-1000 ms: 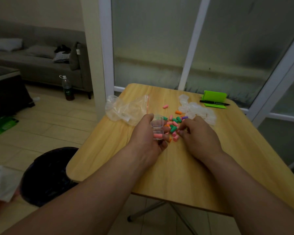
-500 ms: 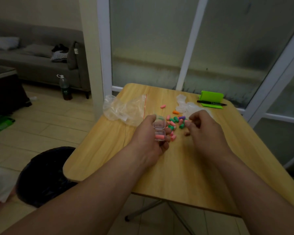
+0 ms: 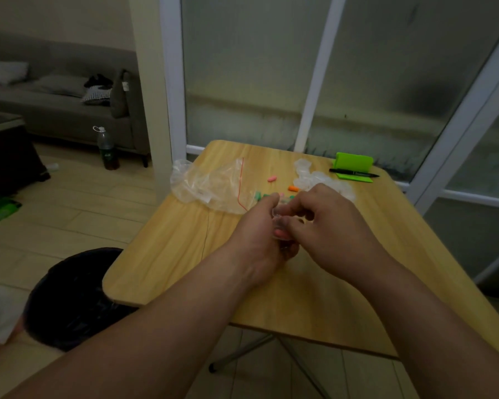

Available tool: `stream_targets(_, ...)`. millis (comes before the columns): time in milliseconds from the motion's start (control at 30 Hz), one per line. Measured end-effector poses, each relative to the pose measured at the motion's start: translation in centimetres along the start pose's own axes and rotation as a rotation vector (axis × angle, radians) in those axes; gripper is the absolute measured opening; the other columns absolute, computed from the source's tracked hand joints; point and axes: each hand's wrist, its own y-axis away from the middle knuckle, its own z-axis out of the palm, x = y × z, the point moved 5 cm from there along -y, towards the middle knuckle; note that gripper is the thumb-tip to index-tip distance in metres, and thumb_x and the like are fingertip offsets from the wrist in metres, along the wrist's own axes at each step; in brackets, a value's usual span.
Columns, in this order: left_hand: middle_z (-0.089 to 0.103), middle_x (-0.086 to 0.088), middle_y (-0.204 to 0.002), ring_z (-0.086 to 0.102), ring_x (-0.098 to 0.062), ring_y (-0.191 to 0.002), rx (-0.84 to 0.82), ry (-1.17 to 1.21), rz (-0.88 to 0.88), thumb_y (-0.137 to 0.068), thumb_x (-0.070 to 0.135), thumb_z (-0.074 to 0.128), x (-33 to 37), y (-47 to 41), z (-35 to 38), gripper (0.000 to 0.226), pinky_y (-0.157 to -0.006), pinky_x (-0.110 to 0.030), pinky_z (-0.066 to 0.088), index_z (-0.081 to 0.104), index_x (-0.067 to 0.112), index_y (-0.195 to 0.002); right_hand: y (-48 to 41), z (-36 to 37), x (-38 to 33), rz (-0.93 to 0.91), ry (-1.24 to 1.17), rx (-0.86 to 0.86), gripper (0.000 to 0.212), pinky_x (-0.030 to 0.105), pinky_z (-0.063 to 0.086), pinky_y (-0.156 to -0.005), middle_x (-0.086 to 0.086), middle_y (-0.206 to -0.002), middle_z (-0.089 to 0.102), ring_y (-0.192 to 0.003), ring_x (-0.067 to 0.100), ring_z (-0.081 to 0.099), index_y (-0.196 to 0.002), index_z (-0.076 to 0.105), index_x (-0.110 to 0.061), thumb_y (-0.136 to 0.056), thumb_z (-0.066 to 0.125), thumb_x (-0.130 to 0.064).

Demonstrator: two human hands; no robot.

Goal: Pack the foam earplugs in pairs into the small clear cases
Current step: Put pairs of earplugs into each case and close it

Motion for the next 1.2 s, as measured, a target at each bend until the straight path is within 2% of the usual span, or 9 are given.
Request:
stream_targets(233,0.061,-0.009,-0.106,0.049,-0.016,-0.083,0.033,0.034,0.022,-0.103,0.049,0.043,-0.1,-0.7,-0.3,0.044,-0.095,-0.036,0.039,0.061,0.018,-0.129,0.0,0.6,-0.2,-0.030,0.055,-0.027,0.021,0.029,0.039,-0.074,-0.010,-0.095,0.052,-0.091,0.008,0.053,-0.109,0.078,-0.036,-0.090,0.077,-0.043)
stream_targets(367,0.051,0.001,-0.069,0.036,-0.010,-0.059,-0.008,0.006,0.011,-0.107,0.046,0.038,0.1,-0.5,-0.2,0.035,-0.066,-0.028,0.037,0.058,0.018,-0.113,-0.2,0.1,0.2,-0.003,-0.067,0.017,0.011,0.021,0.042,-0.074,-0.012,-0.094,0.058,-0.089,0.002,0.057,-0.104,0.077,-0.036,-0.096,0.071,-0.038)
stream_targets(467,0.045,0.002,-0.071,0.038,-0.010,-0.059,-0.040,-0.043,-0.001,-0.107,0.048,0.034,0.4,-0.1,-0.2,0.038,-0.059,-0.027,0.034,0.055,0.018,-0.117,-0.5,-1.0,1.6,0.097,-0.196,0.122,0.011,0.027,0.049,-0.076,-0.013,-0.095,0.068,-0.088,0.001,0.062,-0.102,0.075,-0.031,-0.101,0.063,-0.031)
stream_targets(567,0.044,0.003,-0.068,0.038,-0.009,-0.056,-0.067,-0.038,-0.036,-0.106,0.050,0.033,0.4,0.0,-0.1,0.041,-0.057,-0.026,0.034,0.055,0.017,-0.119,-0.5,-1.0,3.2,0.203,-0.254,0.121,0.018,0.031,0.055,-0.088,-0.017,-0.106,0.071,-0.097,-0.002,0.064,-0.117,0.073,-0.031,-0.105,0.060,-0.030)
stream_targets(700,0.043,0.001,-0.074,0.039,-0.011,-0.062,-0.094,-0.027,-0.037,-0.106,0.051,0.034,0.4,0.2,0.0,0.041,-0.059,-0.027,0.034,0.058,0.019,-0.110,-0.1,0.3,2.5,0.163,-0.270,-0.008,0.031,0.024,0.049,-0.092,-0.014,-0.120,0.068,-0.108,-0.002,0.060,-0.134,0.070,-0.032,-0.106,0.056,-0.036)
stream_targets(800,0.054,-0.001,-0.074,0.044,-0.013,-0.062,-0.049,-0.020,-0.022,-0.107,0.054,0.034,0.6,0.2,-0.1,0.048,-0.061,-0.028,0.036,0.063,0.017,-0.115,0.2,0.5,1.6,0.097,-0.237,-0.014,0.032,0.017,0.044,-0.087,-0.017,-0.120,0.065,-0.111,-0.007,0.055,-0.132,0.070,-0.033,-0.104,0.056,-0.041)
stream_targets(967,0.056,-0.003,-0.080,0.049,-0.013,-0.060,0.021,0.014,-0.019,-0.106,0.056,0.035,1.0,0.1,-0.7,0.057,-0.060,-0.028,0.043,0.060,0.012,-0.132,0.9,0.1,0.6,0.000,-0.238,0.017,0.020,0.025,0.046,-0.086,-0.020,-0.114,0.065,-0.111,-0.002,0.057,-0.119,0.073,-0.038,-0.101,0.065,-0.038)
stream_targets(1100,0.062,-0.013,-0.113,0.059,-0.017,-0.076,0.023,0.088,-0.028,-0.105,0.055,0.041,1.5,-0.1,-0.9,0.068,-0.074,-0.032,0.050,0.053,0.002,-0.147,1.4,0.5,-0.3,-0.076,-0.190,-0.034,0.022,0.032,0.050,-0.096,-0.021,-0.116,0.070,-0.114,0.001,0.059,-0.117,0.075,-0.040,-0.095,0.075,-0.041)
stream_targets(1200,0.062,-0.015,-0.097,0.055,-0.019,-0.069,-0.015,0.092,-0.022,-0.107,0.052,0.040,1.4,0.4,-0.3,0.068,-0.066,-0.030,0.047,0.049,-0.001,-0.149,1.8,0.9,-0.6,-0.083,-0.133,-0.057,0.030,0.035,0.052,-0.095,-0.023,-0.112,0.068,-0.110,0.002,0.059,-0.120,0.072,-0.038,-0.091,0.080,-0.033)
